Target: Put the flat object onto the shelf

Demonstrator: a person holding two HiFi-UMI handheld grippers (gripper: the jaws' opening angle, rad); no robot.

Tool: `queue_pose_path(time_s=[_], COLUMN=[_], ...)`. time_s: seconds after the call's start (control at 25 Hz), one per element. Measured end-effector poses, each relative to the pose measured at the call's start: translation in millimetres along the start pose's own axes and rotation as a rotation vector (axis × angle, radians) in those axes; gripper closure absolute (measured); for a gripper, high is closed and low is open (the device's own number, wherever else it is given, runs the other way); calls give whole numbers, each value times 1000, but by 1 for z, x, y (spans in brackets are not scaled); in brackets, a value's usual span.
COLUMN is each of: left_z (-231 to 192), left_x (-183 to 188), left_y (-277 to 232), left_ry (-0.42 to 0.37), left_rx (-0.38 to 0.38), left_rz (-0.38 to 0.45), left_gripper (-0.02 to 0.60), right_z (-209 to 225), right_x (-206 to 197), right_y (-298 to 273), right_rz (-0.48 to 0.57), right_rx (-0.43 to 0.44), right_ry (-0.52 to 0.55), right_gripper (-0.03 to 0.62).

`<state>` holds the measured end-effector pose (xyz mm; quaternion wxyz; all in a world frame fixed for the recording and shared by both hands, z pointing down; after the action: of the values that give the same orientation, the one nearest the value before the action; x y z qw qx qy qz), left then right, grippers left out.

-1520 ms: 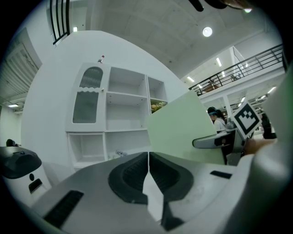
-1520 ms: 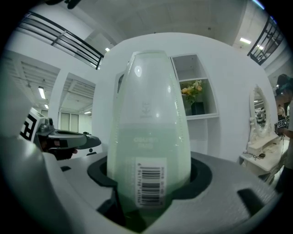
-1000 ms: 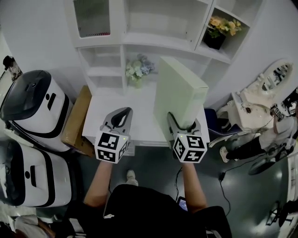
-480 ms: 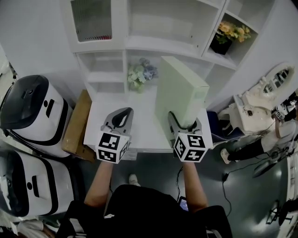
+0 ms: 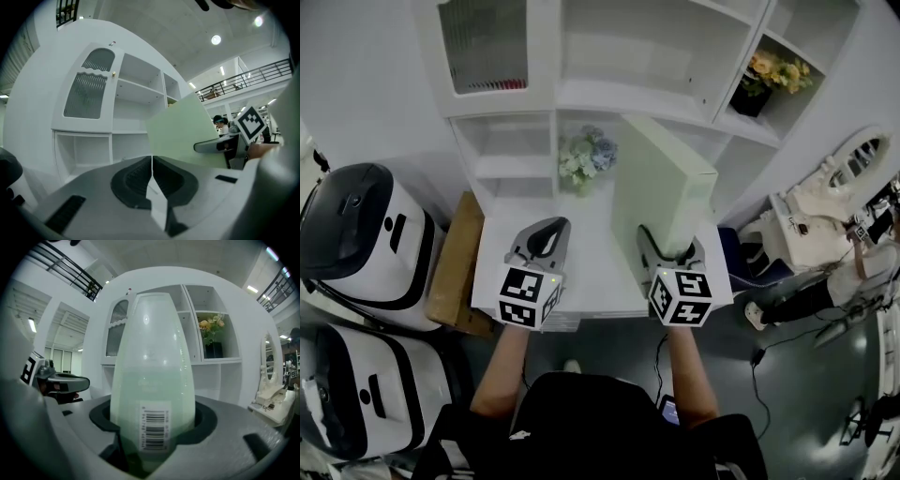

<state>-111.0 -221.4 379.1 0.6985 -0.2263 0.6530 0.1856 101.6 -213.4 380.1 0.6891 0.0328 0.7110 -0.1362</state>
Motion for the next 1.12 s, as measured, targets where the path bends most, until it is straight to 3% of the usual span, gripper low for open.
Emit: queue_pose_path(time_s=[0.24, 0.64, 1.12], left_z=[-7, 5, 7], left_x=[-7, -15, 2], left_y=[-10, -19, -42], left_ry=[-5, 0, -14], left_rx=[-29, -67, -46], left_rz=[-11, -17, 3], left_gripper=[572, 572, 572], right_z=[-3, -2, 14], right_x=[-3, -3, 31], right_y=[-8, -15, -35], right_rz=[-14, -86, -88], right_rx=[-18, -41, -16], right_ry=[31, 236, 401], right_gripper=[298, 298, 299])
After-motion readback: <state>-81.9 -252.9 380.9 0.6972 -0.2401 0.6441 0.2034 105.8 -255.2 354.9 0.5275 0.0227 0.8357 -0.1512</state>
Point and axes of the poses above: the fingertips, and each gripper's own axes: y backward along the fingers, z to its right, x out of its top, the point moved 5 cm from there along y, backward along the fingers
